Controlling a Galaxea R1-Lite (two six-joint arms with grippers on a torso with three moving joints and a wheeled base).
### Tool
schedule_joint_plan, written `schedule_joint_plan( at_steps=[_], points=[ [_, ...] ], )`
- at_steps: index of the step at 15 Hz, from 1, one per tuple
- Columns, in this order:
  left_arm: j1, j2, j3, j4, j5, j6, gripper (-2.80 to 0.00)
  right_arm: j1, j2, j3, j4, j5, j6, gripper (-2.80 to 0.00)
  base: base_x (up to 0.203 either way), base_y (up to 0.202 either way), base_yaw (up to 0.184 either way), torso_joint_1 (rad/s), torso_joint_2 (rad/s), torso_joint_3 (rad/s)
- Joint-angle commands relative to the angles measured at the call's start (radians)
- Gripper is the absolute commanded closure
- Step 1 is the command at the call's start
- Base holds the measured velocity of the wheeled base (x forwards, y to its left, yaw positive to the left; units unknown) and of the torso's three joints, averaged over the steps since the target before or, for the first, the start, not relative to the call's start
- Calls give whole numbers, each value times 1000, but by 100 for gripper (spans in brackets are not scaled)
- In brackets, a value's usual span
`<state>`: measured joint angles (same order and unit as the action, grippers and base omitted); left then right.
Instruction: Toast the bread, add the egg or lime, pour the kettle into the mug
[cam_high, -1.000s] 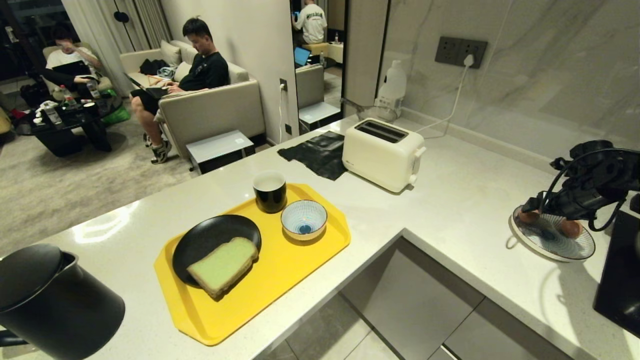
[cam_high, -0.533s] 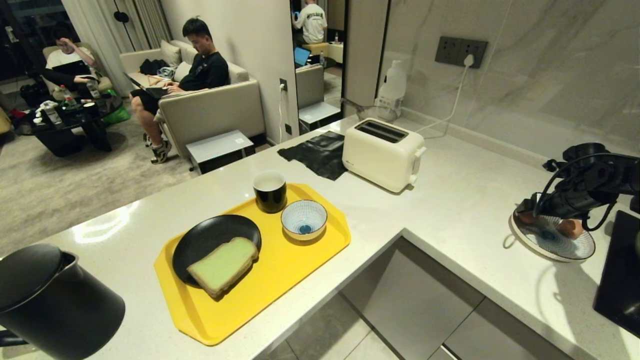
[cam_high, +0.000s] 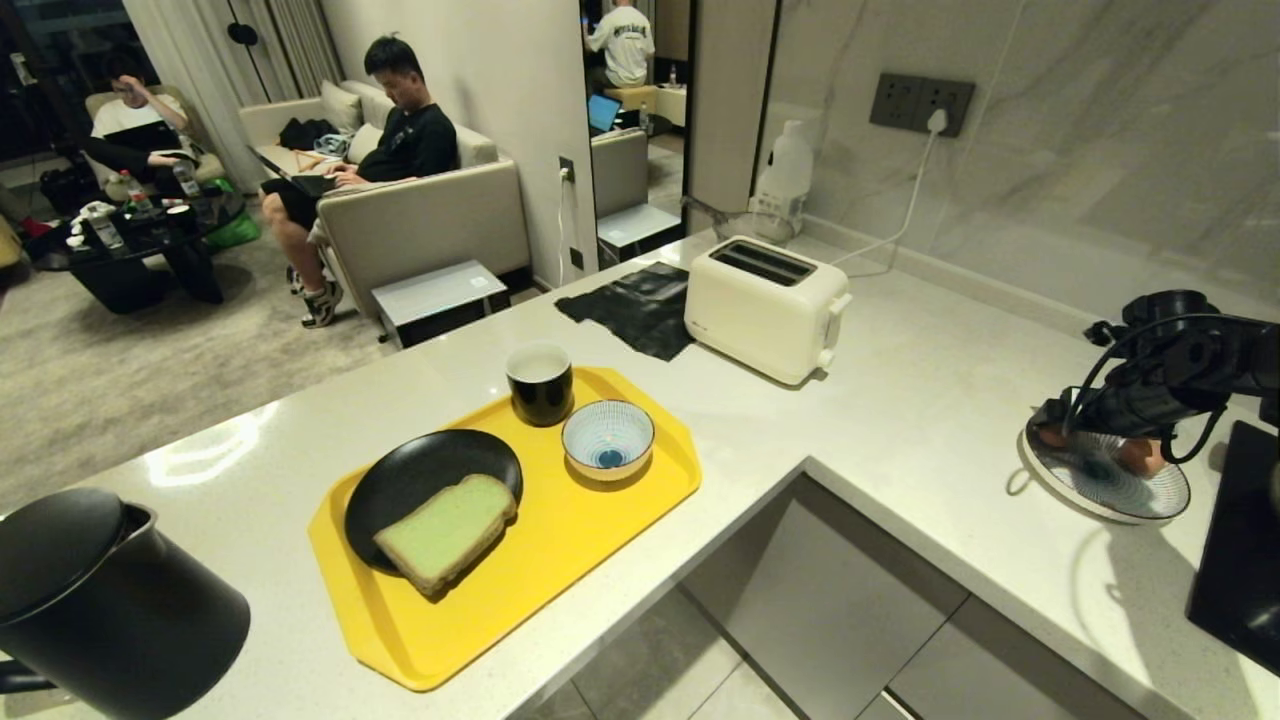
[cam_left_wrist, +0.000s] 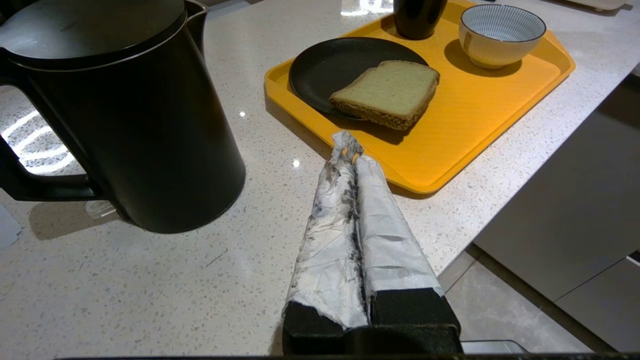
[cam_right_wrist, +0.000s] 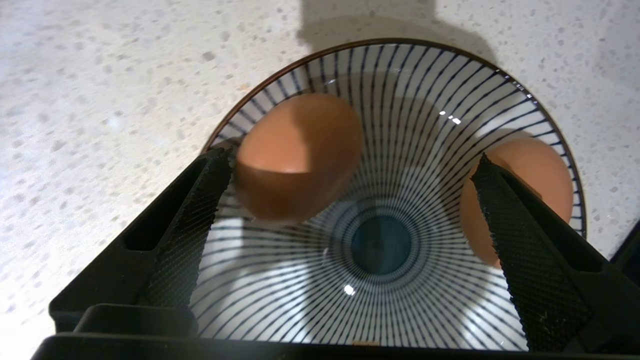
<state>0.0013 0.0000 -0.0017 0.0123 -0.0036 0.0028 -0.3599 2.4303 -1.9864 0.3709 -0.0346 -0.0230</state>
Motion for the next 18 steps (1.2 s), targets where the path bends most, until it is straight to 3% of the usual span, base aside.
schedule_joint_plan(
  at_steps=[1,8,14,18],
  points=[
    [0,-3,0,0,1,0,0,-2,15,0,-11,-8,-1,-280,0,0,0,0,0,0],
    [0,-3,0,0,1,0,0,-6,27,0,-37,-22,-3,-280,0,0,0,0,0,0],
    [0,-3,0,0,1,0,0,-5,24,1,-38,45,-97,-280,0,0,0,0,0,0],
    [0,-3,0,0,1,0,0,-5,24,1,-38,48,-123,-280,0,0,0,0,0,0]
  ],
)
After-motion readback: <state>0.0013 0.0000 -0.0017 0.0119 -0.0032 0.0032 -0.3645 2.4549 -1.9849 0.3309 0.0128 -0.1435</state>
